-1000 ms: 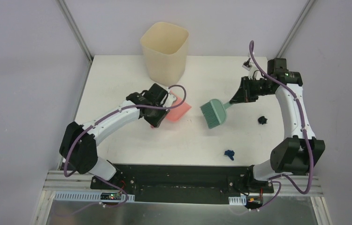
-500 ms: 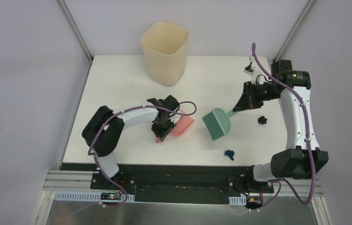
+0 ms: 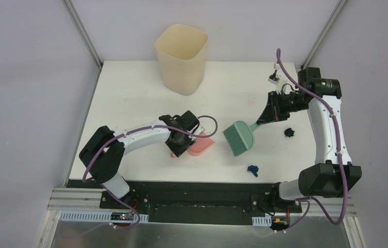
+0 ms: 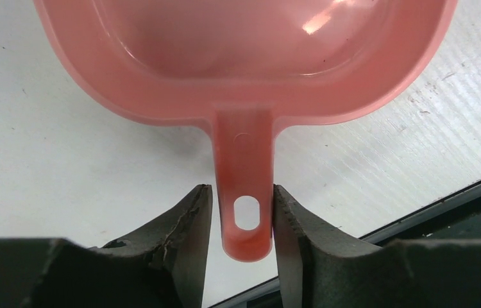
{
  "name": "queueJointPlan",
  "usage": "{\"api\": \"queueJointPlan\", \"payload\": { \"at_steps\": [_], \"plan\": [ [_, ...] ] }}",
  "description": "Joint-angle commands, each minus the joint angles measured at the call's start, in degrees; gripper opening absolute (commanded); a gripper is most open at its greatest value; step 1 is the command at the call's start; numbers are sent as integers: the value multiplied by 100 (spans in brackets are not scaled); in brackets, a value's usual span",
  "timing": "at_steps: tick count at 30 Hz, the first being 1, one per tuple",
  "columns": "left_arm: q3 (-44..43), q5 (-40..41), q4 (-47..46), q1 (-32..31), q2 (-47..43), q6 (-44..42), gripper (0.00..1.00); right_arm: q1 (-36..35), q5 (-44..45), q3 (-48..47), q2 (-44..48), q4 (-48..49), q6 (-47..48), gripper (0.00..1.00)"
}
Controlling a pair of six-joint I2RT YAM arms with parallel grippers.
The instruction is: Sweep away the paper scraps from the table
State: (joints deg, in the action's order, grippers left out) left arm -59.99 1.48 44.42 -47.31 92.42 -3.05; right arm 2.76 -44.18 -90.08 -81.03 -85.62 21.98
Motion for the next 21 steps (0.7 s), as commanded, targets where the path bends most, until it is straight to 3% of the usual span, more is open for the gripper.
{"api": "queueJointPlan", "payload": {
  "at_steps": [1, 10, 13, 17, 21],
  "plan": [
    [-32, 202, -98, -32, -23, 113, 38, 22, -147, -74, 132, 90, 26, 0],
    [-244, 495, 271, -126, -76, 125, 22, 22, 33, -243, 79, -108, 159, 0],
    [-239, 798, 302, -155, -212, 68, 20, -43, 316, -106, 202, -353, 850, 0],
    [-158, 947, 199, -146, -418, -92, 20, -179, 1611, 780, 691, -279, 2103, 0],
    [-181, 790, 240, -142, -259, -125, 18, -246, 1764, 1082, 810, -903, 2910, 0]
  ]
}}
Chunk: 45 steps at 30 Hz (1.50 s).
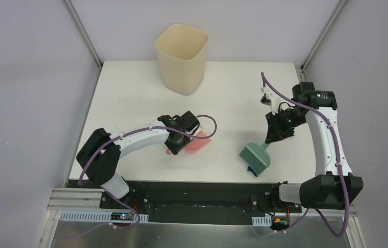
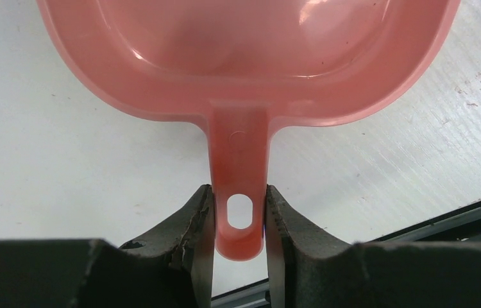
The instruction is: Sweep away the paper scraps from the table
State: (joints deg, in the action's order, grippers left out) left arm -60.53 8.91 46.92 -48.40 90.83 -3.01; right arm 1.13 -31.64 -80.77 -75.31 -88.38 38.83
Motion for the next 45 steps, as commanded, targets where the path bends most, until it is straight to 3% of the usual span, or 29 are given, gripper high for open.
{"api": "queueJointPlan", "payload": {
  "at_steps": [1, 8, 14, 19, 27, 32, 36, 45],
  "plan": [
    [-149, -2, -3, -37, -44, -130, 18, -90, 518, 191, 210, -710, 1307, 0],
    [-214, -115, 28, -29, 174, -119, 18, -96, 765, 559, -131, -254, 1535, 0],
    [-231, -90, 48, -29, 225, -137, 18, -103, 1128, 340, -582, 610, 1310, 0],
    [-231, -95, 59, -20, 261, -154, 18, -96, 1323, -126, -858, 1656, 642, 0],
    [-231, -214, 59, -20, 254, -166, 19, -98, 1684, -611, -1288, 2561, -552, 0],
    [-244, -299, 78, -17, 269, -174, 19, -98, 1897, -892, -1045, 2476, -1219, 0],
    [-260, -372, 109, -16, 245, -177, 19, -101, 2714, -1212, -722, 2170, -1328, 0],
    [-297, -569, 138, -20, 204, -198, 19, 290, 4439, -898, -619, 2444, -669, 0]
  ]
}}
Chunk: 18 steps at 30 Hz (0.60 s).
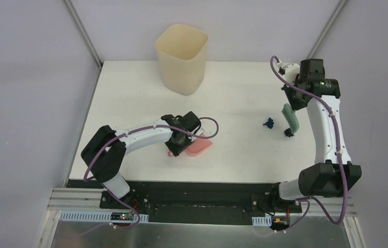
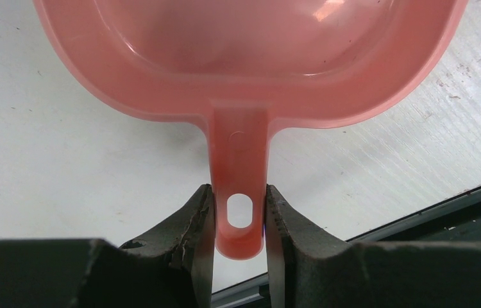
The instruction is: Sweep away the paper scraps from the table
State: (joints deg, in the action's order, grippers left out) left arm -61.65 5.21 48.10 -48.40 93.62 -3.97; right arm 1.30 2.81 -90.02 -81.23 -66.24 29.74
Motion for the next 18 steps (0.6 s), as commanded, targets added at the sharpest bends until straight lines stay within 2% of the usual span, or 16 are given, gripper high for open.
{"api": "queueJointPlan", "payload": {
  "at_steps": [1, 9, 14, 18],
  "plan": [
    [-189, -200, 24, -17, -89, -104, 19, 367, 1017, 16, -89, 245, 251, 0],
    [-173, -292, 15, -18, -161, -147, 19, 608, 2169, 134, -524, 835, -212, 0],
    [-174, -476, 0, -22, -176, -211, 18, 608, 1672, 90, -826, 397, -745, 0],
    [-163, -864, -19, -36, -187, -324, 17, 604, 948, 47, -979, -16, -1153, 0]
  ]
}}
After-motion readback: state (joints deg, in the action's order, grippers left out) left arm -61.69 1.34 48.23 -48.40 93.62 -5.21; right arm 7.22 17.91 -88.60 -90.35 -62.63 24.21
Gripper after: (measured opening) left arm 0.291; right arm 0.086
